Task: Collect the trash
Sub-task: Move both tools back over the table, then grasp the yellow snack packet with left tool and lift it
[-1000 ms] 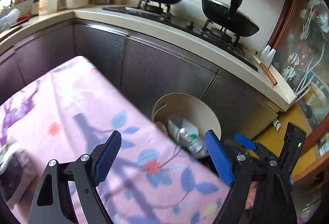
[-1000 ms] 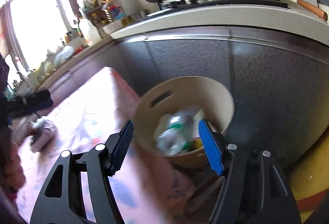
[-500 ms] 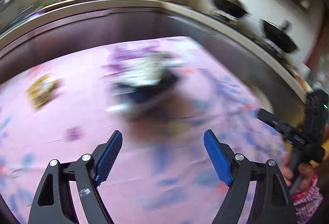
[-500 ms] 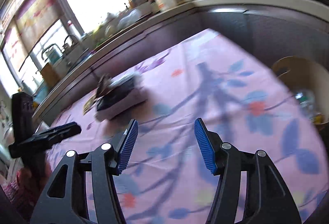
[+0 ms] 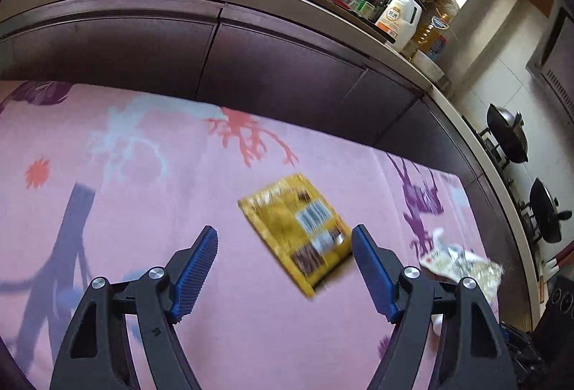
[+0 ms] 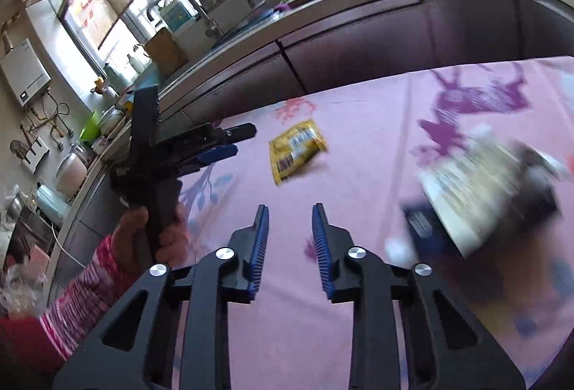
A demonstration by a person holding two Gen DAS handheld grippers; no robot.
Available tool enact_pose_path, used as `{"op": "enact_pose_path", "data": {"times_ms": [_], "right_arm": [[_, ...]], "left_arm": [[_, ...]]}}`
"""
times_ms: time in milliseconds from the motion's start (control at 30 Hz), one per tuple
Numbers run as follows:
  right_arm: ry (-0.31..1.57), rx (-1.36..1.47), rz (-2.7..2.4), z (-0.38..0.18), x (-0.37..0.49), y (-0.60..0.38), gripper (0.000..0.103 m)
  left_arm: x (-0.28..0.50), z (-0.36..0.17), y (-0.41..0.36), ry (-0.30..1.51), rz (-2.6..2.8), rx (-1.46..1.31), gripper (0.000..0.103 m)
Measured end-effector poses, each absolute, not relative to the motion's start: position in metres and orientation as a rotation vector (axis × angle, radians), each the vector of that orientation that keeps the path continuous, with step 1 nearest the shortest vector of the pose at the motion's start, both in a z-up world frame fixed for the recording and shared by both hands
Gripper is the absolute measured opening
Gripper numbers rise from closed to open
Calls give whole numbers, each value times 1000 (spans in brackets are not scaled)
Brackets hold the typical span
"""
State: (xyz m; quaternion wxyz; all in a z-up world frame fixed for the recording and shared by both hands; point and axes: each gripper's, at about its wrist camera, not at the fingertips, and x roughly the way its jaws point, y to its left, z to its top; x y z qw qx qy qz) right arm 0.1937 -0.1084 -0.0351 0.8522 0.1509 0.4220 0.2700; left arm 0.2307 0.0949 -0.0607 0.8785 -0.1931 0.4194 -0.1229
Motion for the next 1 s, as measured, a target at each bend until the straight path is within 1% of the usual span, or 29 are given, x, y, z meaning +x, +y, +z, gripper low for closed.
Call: {"op": "enact_pose_path", "data": {"times_ms": [33, 67, 100, 167, 267, 300, 333, 433, 467, 533, 567, 600, 633, 667, 900, 1000], "right_arm": [[914, 306, 560, -39, 214, -95, 17], [946, 290, 546, -45, 238, -79, 14], [971, 280, 534, -51, 255, -71, 12], [1005, 242, 486, -64, 286, -61, 12], [1060, 304, 434, -82, 323, -58, 21], [1071, 336, 428, -86, 329, -60, 30], [1075, 371, 424, -90, 333, -63, 32], [1061, 398, 446, -97, 332, -62, 34], [1050, 393, 449, -98, 332, -61, 34], [1042, 416, 481, -100, 330, -58, 34], [1046, 439, 503, -102, 328, -57, 34], [1044, 444, 509, -103, 327, -55, 31], [1057, 449, 526, -104, 327, -53, 17], [1076, 460, 547, -109, 328, -48, 8], [1084, 487, 568, -108, 298, -49, 7], [1084, 459, 566, -111, 282, -50, 7]], "left_arm": [[238, -62, 97, 875, -264, -406, 76], [244, -64, 102, 875, -276, -418, 75], [246, -64, 105, 875, -288, -434, 75], [251, -67, 108, 872, -312, -465, 75], [258, -73, 113, 890, -331, -484, 75], [259, -76, 115, 907, -338, -495, 75], [258, -81, 118, 915, -353, -533, 75], [254, -91, 123, 920, -381, -617, 74], [252, -95, 123, 927, -382, -633, 70], [246, -97, 121, 909, -371, -638, 65], [245, -97, 122, 907, -368, -643, 60], [244, -99, 122, 904, -367, -656, 58], [243, -100, 123, 899, -365, -667, 57], [243, -101, 125, 896, -364, -676, 55], [217, -106, 138, 900, -382, -794, 55], [198, -110, 148, 883, -426, -916, 55]]}}
